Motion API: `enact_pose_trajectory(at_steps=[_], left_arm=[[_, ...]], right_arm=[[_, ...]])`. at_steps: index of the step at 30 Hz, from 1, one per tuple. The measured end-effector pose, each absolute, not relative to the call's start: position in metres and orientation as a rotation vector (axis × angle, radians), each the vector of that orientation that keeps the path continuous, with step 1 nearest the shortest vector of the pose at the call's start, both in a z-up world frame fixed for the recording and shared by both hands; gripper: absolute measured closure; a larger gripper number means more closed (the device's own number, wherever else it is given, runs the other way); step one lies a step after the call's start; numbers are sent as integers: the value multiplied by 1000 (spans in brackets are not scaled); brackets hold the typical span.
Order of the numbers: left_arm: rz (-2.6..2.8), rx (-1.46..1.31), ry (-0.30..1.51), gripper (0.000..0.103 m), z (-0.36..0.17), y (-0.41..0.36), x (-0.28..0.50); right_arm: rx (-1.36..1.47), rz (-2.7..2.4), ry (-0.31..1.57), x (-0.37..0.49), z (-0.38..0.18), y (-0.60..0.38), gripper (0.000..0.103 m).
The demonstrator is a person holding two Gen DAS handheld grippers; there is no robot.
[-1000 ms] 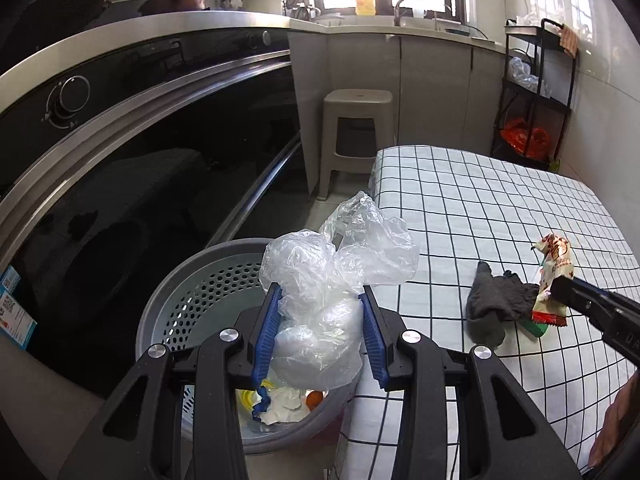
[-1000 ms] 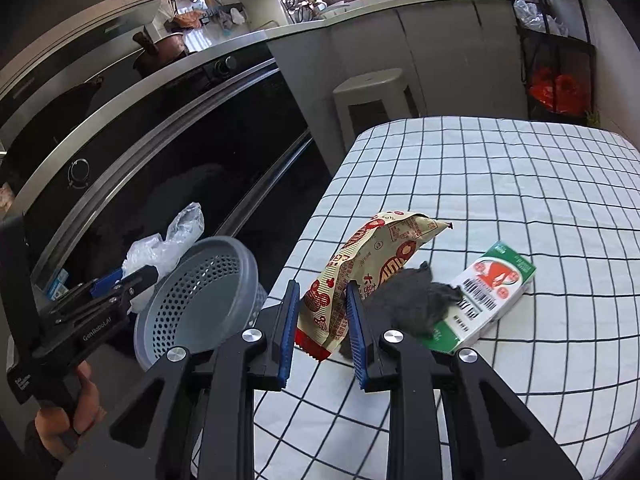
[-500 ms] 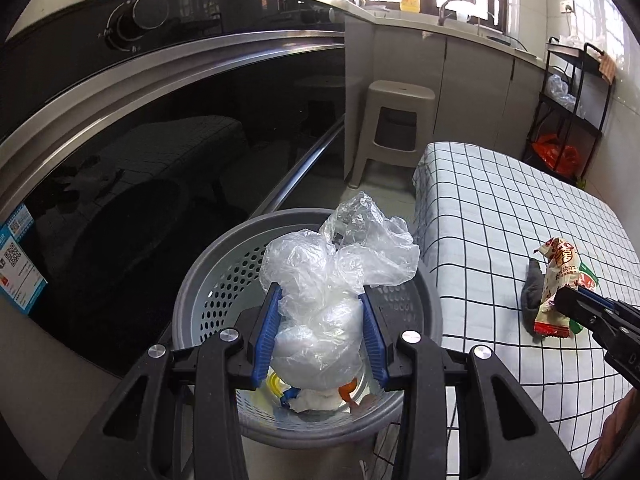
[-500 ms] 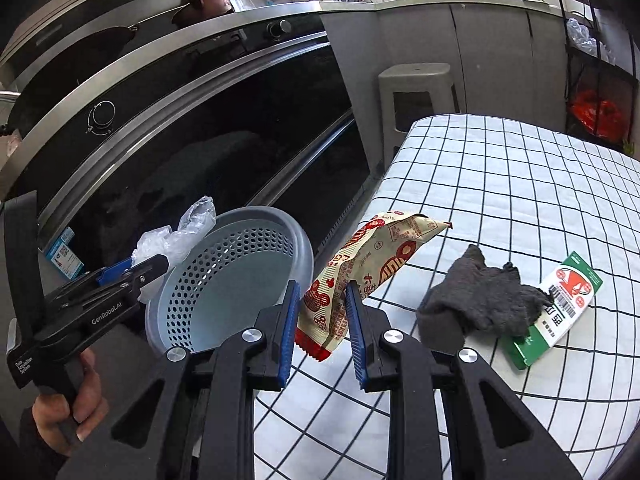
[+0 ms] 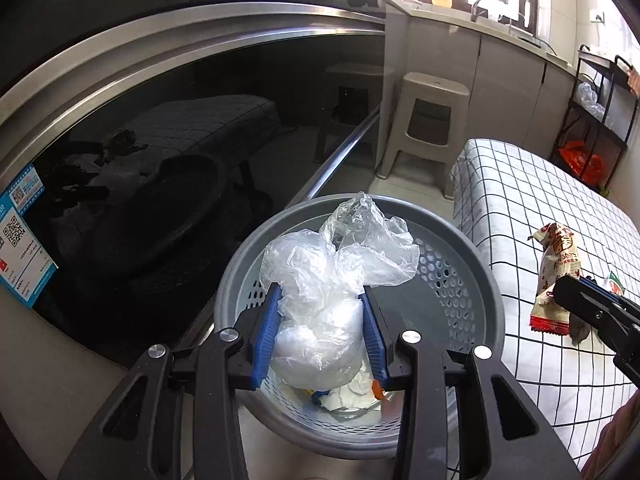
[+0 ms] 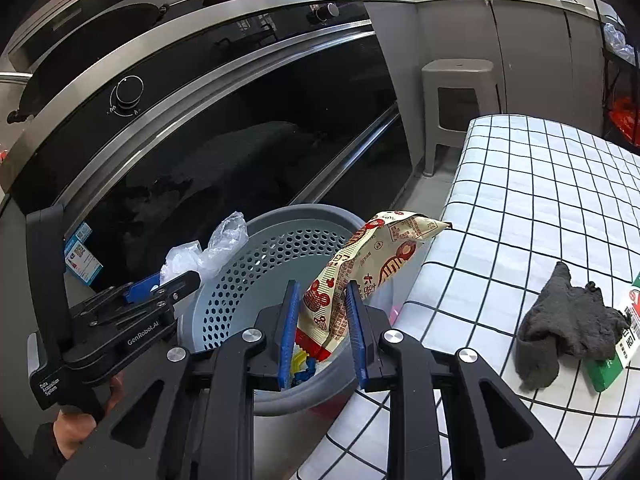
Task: Collect trash
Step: 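Carry the clear bag with the left tool over the grey basket while the right carries the wrapper, then open both tools to drop the clear bag and wrapper into the basket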
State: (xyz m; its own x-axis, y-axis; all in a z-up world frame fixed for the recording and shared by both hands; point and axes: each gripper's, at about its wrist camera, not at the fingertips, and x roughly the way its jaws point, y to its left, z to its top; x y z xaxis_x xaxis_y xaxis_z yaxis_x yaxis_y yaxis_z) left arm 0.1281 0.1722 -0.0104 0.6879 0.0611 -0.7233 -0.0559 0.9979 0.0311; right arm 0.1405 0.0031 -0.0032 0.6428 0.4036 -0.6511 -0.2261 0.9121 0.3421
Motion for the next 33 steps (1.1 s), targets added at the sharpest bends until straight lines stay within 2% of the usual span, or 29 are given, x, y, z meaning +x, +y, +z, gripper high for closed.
enact_pose_trajectory(at_steps=[33], left_arm=[[77,-50,872,63,-30,205,140]], right_arm=[[180,411,868,174,-19,61,78]])
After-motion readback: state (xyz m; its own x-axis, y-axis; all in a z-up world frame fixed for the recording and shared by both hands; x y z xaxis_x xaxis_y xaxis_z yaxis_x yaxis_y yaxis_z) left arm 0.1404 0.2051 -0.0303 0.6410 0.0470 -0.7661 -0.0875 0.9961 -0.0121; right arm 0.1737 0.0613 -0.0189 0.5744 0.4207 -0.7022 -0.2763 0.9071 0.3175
